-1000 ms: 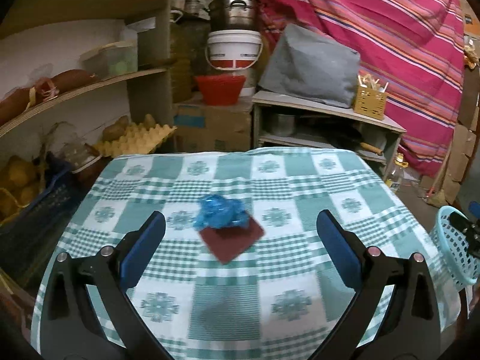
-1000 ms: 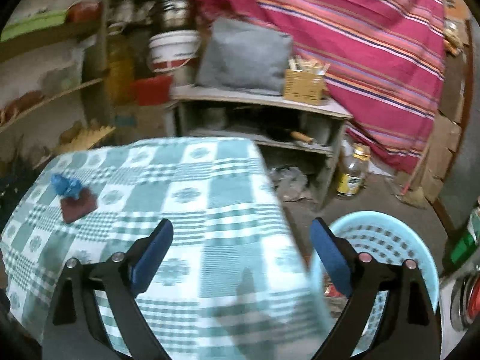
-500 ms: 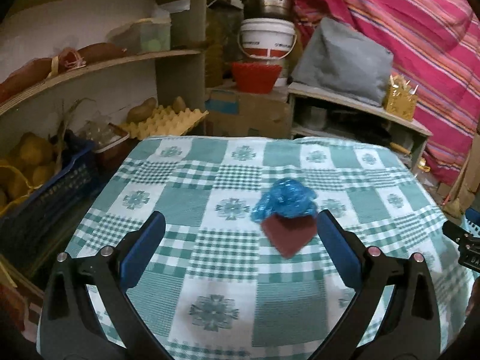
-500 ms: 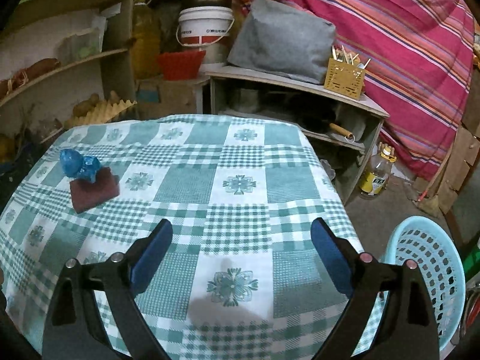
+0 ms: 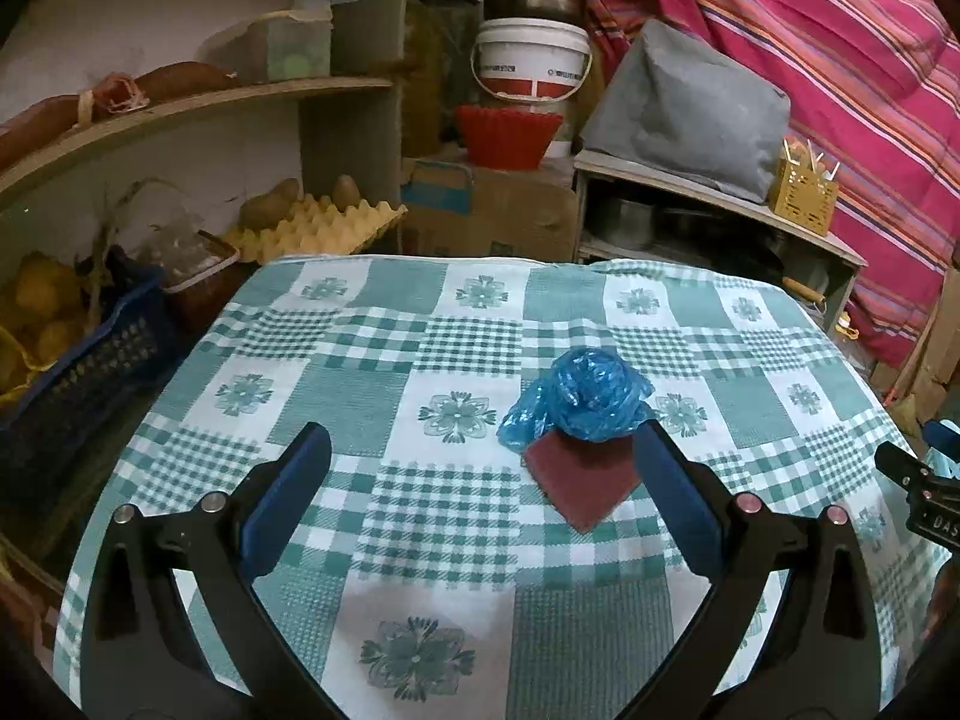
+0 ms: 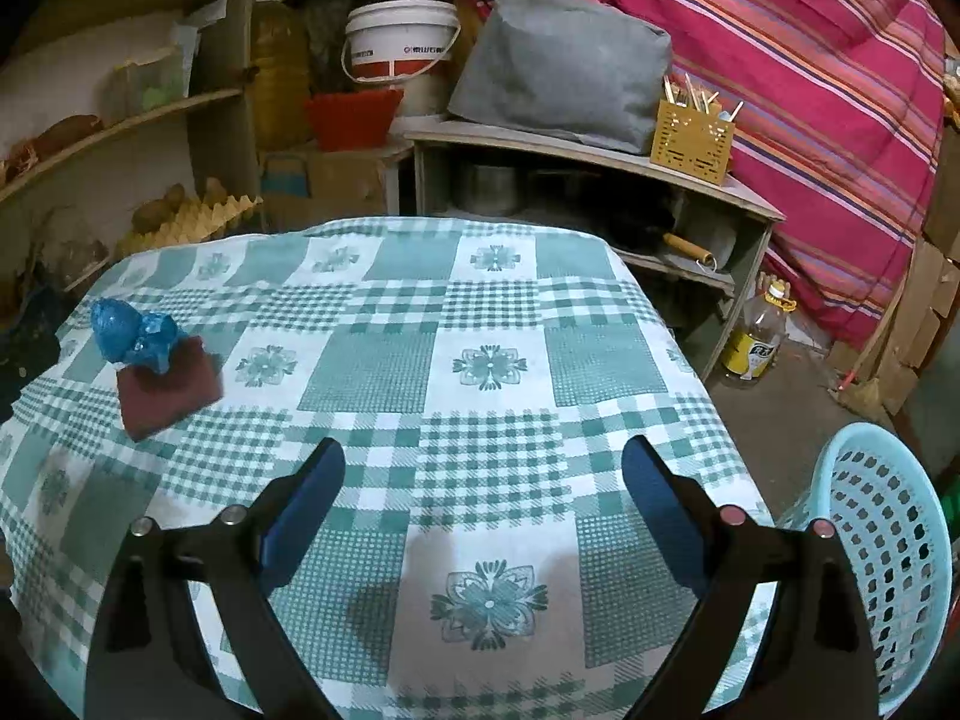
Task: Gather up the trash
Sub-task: 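Move both tools back over the table toward the blue bag and maroon pad, then grasp the blue plastic bag with the left tool while the right tool grasps the maroon pad, then carry the blue bag and maroon pad over the blue basket, then open both tools to drop the bag and pad into the basket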
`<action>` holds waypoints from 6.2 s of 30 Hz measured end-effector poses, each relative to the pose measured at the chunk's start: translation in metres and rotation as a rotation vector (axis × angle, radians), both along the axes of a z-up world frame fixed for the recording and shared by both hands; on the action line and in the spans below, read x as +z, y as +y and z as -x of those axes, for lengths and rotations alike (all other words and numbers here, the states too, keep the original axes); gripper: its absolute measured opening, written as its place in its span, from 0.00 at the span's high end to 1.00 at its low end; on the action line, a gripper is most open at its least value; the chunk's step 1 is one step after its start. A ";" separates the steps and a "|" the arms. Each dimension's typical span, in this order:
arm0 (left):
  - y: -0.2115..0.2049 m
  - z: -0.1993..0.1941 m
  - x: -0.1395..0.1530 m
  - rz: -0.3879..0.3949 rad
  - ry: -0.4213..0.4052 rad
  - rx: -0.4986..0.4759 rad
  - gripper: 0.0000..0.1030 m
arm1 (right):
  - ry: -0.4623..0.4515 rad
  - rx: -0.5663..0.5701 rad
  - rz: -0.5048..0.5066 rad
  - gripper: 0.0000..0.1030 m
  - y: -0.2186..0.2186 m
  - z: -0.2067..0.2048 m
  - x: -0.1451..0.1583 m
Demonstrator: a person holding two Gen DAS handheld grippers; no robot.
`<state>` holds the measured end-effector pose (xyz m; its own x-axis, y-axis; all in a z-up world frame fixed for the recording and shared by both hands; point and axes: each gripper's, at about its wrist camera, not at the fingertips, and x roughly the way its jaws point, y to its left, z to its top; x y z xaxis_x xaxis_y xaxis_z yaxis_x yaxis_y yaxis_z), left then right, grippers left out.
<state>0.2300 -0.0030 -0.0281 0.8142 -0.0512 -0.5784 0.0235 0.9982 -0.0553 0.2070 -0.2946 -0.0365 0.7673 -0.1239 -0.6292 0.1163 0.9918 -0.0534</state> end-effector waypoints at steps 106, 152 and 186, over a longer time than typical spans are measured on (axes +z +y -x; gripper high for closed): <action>-0.072 0.024 0.046 0.062 -0.011 -0.145 0.74 | -0.015 -0.128 0.008 0.16 -0.096 0.052 0.037; -0.442 0.107 0.017 0.096 0.065 -0.732 0.45 | -0.025 -0.456 -0.113 0.16 -0.322 0.179 0.011; -0.311 0.094 0.045 0.028 -0.074 -0.409 0.05 | -0.011 -0.424 -0.020 0.04 -0.270 0.142 0.009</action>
<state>0.1364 -0.3141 0.0172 0.7628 -0.3934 -0.5131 0.4223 0.9041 -0.0654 0.0646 -0.5650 -0.0273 0.6579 -0.4177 -0.6266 0.5147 0.8568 -0.0308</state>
